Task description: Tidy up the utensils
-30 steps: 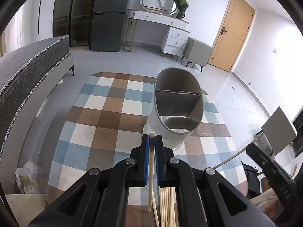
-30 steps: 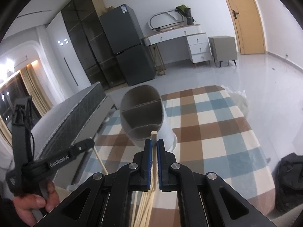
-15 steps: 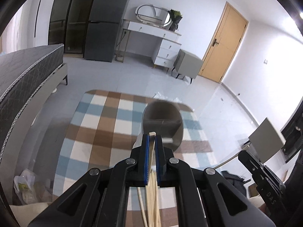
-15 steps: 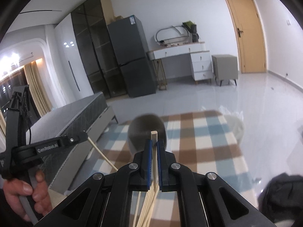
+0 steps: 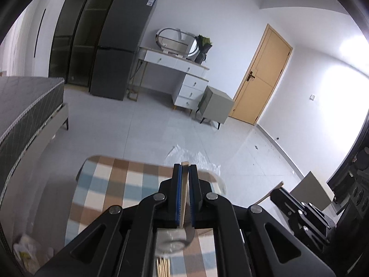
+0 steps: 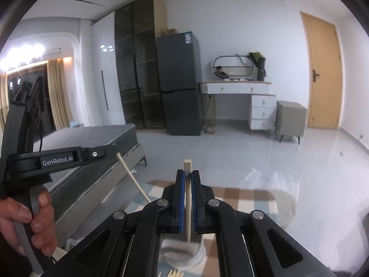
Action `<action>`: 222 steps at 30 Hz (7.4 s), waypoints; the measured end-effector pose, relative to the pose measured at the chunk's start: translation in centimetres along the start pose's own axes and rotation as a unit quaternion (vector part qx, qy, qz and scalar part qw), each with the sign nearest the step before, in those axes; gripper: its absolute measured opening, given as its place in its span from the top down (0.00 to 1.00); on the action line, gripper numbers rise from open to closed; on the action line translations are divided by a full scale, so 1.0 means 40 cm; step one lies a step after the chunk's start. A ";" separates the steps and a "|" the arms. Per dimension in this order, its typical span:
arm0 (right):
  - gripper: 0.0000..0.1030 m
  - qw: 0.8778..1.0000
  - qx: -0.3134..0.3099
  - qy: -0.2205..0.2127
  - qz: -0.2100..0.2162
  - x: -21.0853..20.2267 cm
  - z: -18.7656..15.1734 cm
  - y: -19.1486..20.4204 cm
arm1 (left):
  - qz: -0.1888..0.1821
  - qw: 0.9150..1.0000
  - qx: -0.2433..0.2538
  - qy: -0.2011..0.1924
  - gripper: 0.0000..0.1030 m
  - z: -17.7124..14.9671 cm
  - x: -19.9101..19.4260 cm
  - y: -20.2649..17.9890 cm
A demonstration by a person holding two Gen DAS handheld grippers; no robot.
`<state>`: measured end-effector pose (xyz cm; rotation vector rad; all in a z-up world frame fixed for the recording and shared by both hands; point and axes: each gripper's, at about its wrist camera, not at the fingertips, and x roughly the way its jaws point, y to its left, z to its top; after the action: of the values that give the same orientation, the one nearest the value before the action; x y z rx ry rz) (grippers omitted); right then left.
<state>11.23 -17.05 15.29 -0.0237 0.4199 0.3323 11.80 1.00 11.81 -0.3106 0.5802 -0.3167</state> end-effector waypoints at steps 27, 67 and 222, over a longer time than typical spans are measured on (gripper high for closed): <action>0.68 0.993 -0.019 0.092 0.074 0.262 -0.131 -0.027 | -0.043 0.990 -0.051 0.123 0.70 -0.019 0.219 0.104; 0.20 0.994 0.105 0.043 -0.001 -0.134 -0.315 0.005 | 0.140 0.990 0.030 0.013 0.18 -0.240 -0.099 0.063; 0.96 0.911 0.378 0.159 0.046 0.110 -0.532 -0.272 | 0.197 0.920 -0.012 0.340 0.21 -0.569 0.288 0.175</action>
<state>10.06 -27.89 -6.42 0.7114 0.8560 0.2398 9.19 -1.44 -14.42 -0.0916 1.3125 -0.0144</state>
